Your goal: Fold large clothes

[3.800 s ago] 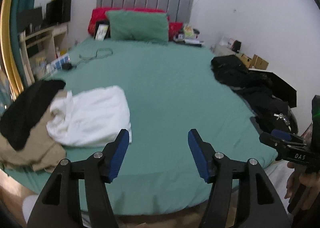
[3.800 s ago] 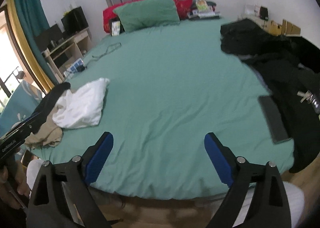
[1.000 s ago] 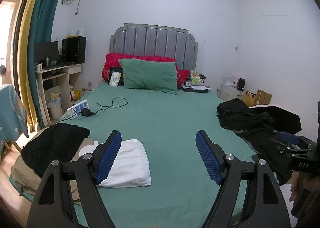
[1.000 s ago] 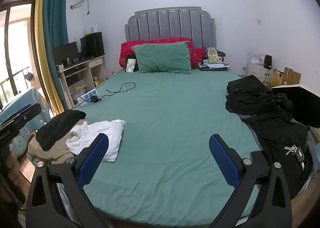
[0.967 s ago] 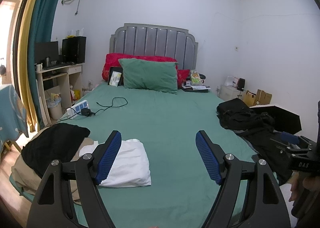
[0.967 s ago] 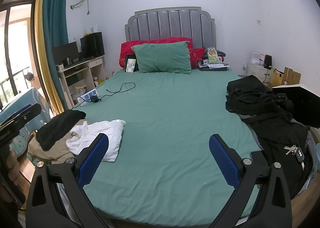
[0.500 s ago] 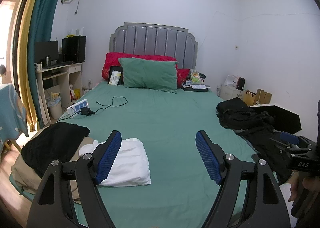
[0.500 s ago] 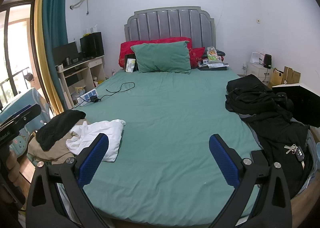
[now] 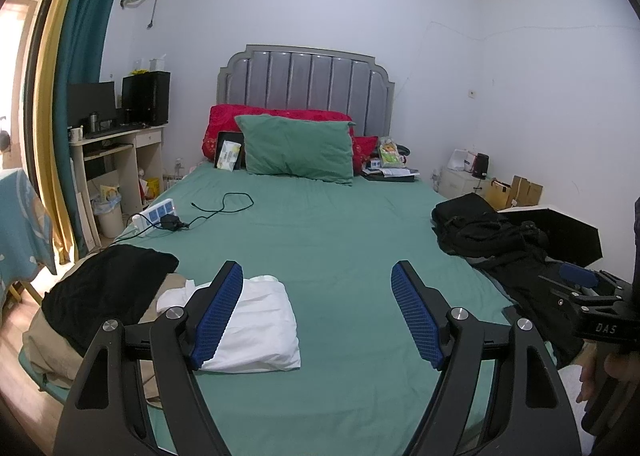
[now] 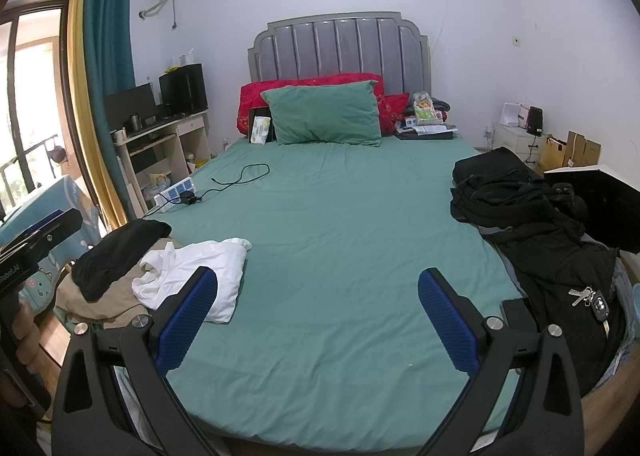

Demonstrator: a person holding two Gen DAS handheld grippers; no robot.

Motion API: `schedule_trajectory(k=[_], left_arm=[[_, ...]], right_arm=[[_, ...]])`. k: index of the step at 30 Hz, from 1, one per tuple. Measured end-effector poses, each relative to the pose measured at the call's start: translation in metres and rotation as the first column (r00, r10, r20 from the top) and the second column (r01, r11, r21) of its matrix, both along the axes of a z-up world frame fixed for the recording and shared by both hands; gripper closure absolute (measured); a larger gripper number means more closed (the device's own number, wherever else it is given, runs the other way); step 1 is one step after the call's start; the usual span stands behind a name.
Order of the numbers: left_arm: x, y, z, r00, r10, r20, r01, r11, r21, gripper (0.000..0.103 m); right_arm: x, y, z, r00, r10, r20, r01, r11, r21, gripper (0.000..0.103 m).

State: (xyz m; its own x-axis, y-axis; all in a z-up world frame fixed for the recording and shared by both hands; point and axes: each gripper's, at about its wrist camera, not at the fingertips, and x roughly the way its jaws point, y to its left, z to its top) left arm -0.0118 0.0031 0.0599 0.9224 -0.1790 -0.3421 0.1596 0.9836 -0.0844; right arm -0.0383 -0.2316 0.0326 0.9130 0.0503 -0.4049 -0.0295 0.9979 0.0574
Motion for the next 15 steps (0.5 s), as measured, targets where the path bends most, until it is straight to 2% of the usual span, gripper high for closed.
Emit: schedule_trajectory(k=[15], left_arm=[[-0.002, -0.003, -0.01, 1.0, -0.014, -0.011, 0.014, 1.0, 0.007, 0.023]], right_arm=[[-0.002, 0.003, -0.005, 1.0, -0.008, -0.01, 0.008, 1.0, 0.005, 0.003]])
